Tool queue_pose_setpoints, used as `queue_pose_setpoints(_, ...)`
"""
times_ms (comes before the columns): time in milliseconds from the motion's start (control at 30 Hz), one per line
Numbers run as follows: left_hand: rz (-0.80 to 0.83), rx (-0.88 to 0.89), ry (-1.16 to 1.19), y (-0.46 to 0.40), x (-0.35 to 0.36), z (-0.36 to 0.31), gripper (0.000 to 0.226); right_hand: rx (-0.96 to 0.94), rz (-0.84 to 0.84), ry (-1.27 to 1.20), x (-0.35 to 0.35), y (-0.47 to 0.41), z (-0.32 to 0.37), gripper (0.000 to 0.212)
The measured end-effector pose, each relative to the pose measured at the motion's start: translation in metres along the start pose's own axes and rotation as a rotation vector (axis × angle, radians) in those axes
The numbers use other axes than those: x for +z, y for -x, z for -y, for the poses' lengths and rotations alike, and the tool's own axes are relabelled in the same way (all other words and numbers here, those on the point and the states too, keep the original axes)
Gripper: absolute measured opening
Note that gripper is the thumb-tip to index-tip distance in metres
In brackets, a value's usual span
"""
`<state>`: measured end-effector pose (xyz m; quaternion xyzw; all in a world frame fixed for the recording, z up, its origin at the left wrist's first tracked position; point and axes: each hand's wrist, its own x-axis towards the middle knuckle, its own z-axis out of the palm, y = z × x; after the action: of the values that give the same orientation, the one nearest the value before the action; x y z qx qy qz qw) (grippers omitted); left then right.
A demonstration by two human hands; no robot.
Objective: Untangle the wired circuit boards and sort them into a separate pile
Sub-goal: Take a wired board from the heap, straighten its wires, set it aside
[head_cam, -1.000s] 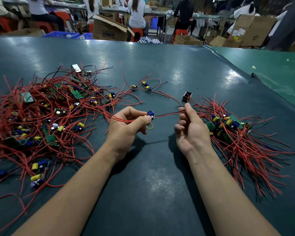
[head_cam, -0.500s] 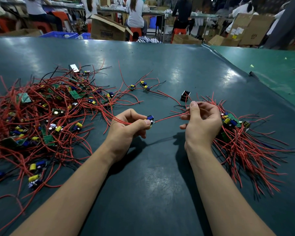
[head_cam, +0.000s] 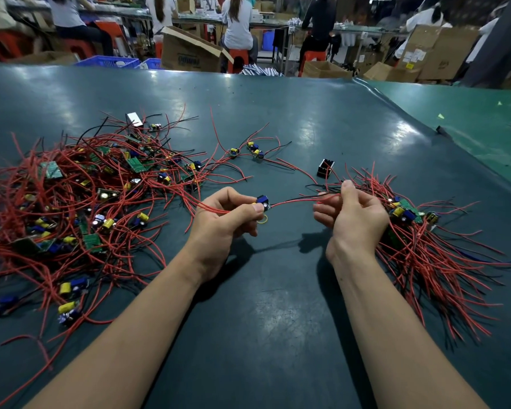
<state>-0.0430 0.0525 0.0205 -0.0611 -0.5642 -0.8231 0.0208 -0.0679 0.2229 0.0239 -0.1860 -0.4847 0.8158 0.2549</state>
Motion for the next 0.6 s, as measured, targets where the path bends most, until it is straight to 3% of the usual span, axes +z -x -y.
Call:
queue_pose_setpoints(167, -0.103, 0.041, 0.023, -0.003, -0.001, -0.001, 0.019, 0.290, 0.424, 0.160, 0.008, 0.022, -0.003, 0.043)
queue_pose_setpoints(267, -0.071, 0.032, -0.006, -0.003, -0.001, 0.000, 0.016, 0.356, 0.575, 0.213, 0.009, 0.034, -0.008, 0.019)
queue_pose_setpoints(333, -0.049, 0.026, -0.042, -0.003, 0.000, 0.002, 0.016, 0.371, 0.558, 0.179, 0.009, 0.033, -0.009, 0.022)
queue_pose_setpoints(433, -0.026, 0.021, -0.060, -0.003, 0.001, 0.003, 0.018, 0.347, 0.494, 0.152, 0.009, 0.029, -0.009, 0.011)
queue_pose_setpoints(600, -0.040, 0.024, -0.006, -0.005, 0.000, 0.001, 0.020, 0.219, 0.224, 0.021, 0.007, 0.014, -0.004, 0.011)
